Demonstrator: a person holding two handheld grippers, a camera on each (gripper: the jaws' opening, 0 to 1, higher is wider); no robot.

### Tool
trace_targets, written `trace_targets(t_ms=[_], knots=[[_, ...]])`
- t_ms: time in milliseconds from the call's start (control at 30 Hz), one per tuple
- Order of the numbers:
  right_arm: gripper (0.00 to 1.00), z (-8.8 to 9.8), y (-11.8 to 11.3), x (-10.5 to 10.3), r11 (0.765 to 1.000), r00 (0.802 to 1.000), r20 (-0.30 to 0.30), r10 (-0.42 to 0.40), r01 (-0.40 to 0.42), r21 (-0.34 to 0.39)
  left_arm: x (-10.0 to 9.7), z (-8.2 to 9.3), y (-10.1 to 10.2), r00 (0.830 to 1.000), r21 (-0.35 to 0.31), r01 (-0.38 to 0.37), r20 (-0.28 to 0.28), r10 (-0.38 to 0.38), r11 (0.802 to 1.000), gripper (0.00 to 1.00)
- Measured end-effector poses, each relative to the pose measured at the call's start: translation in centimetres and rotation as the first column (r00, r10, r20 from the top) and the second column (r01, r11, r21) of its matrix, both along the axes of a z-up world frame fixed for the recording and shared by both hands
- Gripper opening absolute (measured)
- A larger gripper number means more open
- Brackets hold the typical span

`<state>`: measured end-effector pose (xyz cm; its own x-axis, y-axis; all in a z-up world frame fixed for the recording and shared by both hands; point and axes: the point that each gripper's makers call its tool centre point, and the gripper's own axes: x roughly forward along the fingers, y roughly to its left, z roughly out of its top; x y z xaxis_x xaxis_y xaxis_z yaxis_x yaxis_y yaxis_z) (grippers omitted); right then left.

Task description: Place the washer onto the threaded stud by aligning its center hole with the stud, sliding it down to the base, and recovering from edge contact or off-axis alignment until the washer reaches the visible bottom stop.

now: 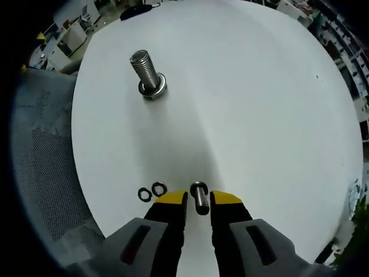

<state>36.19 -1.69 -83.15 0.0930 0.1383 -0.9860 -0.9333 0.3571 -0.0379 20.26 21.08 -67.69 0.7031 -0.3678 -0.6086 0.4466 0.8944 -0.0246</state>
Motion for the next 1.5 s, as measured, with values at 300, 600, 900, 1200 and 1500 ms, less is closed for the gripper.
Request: trace_targets(t_ms=[300,600,900,1200,1500], knots=[[0.21,0.9,-1.5,-0.7,1.0,1.0,0.013,-0.026,0.026,-0.011,0.0,0.1,-0.1,1.0,-0.002,0.006,0.003,-0.006,1.0,0.27],[0.24,0.8,-2.2,-3.3,0.997,0.997,-0.017,-0.081,0.081,-0.006,-0.1,0.2,-0.3,1.0,-0.002,0.015,0.009,-0.015,1.0,0.27],[0.26,0.1,-0.6,-5.8,0.998,0.996,-0.056,-0.067,0.068,0.009,0.0,0.4,-0.3,1.0,-0.011,0.016,0.019,-0.016,1.0,0.27],[0.26,-0.9,1.5,-6.9,0.998,0.995,-0.086,-0.059,0.061,0.021,0.0,0.4,-0.3,1.0,-0.011,0.02,0.019,-0.02,1.0,0.27],[0.24,-1.2,1.9,-7.0,1.0,0.998,-0.066,-0.02,0.02,0.004,0.0,0.4,-0.4,1.0,-0.012,0.022,0.02,-0.022,1.0,0.27]])
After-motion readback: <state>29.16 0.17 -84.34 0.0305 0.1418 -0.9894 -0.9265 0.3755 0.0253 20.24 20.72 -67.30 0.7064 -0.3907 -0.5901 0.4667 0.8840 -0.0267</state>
